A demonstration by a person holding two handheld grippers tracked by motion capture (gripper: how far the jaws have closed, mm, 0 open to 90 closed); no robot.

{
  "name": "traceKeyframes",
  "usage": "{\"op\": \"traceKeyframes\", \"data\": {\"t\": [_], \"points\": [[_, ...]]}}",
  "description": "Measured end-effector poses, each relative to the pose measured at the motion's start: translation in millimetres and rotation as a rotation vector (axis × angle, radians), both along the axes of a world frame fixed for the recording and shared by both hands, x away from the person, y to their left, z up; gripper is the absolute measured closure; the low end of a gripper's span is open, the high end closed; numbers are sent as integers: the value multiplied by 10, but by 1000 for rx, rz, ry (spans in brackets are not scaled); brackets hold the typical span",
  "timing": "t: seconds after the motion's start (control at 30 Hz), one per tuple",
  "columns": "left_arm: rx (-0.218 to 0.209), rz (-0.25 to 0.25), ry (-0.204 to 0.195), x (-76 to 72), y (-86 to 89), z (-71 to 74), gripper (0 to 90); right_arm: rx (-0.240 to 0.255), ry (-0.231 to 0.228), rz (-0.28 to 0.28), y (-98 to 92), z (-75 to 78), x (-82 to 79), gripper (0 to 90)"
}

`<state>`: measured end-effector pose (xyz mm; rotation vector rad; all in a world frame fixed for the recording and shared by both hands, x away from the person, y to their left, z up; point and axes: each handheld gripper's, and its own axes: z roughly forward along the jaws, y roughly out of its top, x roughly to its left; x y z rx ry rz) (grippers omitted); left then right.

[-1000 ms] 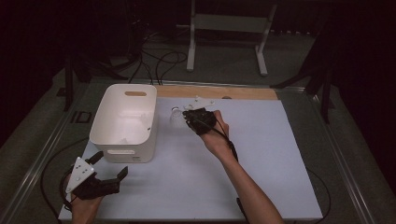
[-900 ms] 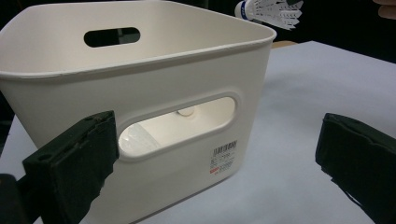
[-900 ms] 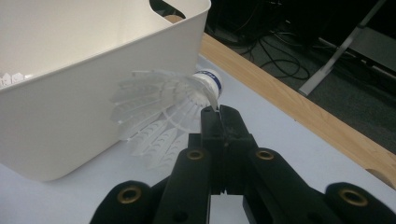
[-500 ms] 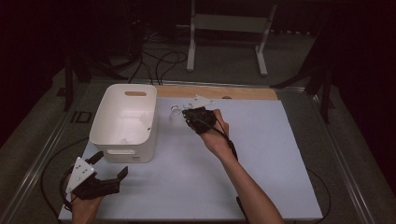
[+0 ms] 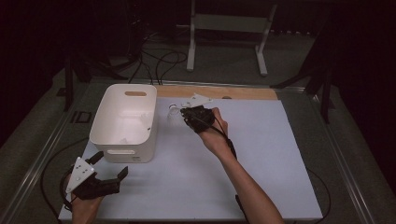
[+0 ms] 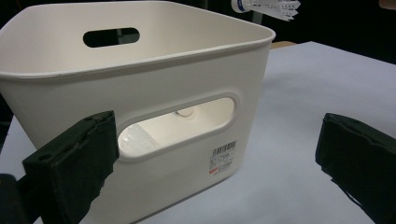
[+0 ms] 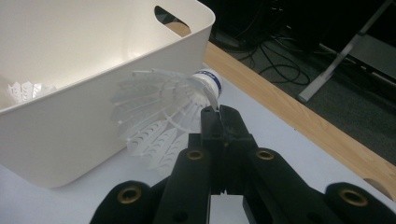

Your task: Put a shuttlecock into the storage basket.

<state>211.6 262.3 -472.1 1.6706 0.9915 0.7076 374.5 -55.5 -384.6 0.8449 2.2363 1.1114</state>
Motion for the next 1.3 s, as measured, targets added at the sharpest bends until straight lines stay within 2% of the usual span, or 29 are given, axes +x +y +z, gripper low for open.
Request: {"op": "traceKeyframes", "data": {"t": [1.3], "points": [[1,0,0,-4,7,5,0,6,-28,15,46,132,-33,900]]}}
